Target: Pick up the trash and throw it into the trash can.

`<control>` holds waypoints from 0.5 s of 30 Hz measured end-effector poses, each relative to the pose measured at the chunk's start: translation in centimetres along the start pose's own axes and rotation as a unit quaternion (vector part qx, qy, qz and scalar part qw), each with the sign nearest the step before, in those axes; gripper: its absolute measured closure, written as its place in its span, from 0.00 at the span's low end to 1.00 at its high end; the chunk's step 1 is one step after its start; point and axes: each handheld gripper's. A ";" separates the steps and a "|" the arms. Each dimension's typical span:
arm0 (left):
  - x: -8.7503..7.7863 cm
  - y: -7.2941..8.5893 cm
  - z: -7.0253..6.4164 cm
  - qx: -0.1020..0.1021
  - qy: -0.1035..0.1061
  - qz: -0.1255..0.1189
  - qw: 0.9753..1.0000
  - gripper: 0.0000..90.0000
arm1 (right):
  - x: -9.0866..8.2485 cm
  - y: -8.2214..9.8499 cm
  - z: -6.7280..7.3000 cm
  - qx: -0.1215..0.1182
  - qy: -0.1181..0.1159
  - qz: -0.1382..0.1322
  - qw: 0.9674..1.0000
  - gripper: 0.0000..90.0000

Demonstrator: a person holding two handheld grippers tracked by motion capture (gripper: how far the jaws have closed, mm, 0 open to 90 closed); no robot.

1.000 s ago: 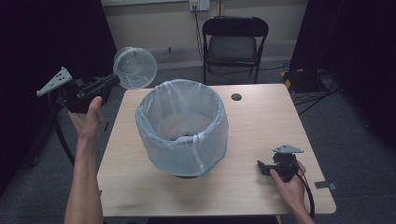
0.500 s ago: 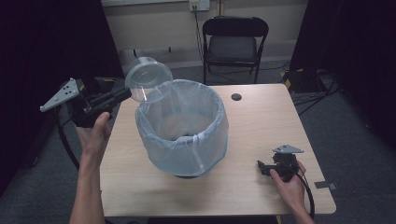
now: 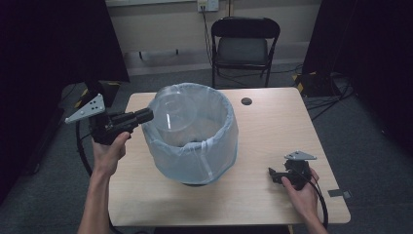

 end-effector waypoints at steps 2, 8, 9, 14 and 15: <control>0.2 0.0 0.4 -0.007 -0.009 -0.002 1.000 0.80 | 0.0 0.0 0.0 0.000 0.000 0.000 1.000 0.13; 0.5 -0.1 1.1 -0.018 -0.028 0.006 0.999 0.54 | 0.0 0.0 0.0 0.001 0.000 0.000 1.000 0.13; 0.5 -0.1 1.1 -0.018 -0.028 0.006 0.999 0.49 | 0.0 0.0 0.0 0.001 0.001 0.000 1.000 0.13; 0.3 -0.1 1.4 -0.011 -0.034 0.001 0.999 0.34 | 0.0 0.0 0.0 0.000 0.000 0.000 1.000 0.13; 0.3 -0.2 1.3 -0.005 -0.037 0.007 0.999 0.31 | 0.0 0.0 0.0 0.000 0.000 0.000 1.000 0.13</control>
Point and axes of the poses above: each handheld gripper's, and its own axes: x roughly forward along the jaws, y roughly out of its underside, z roughly to its left, and after that the axes turned 13 degrees about y, right-handed
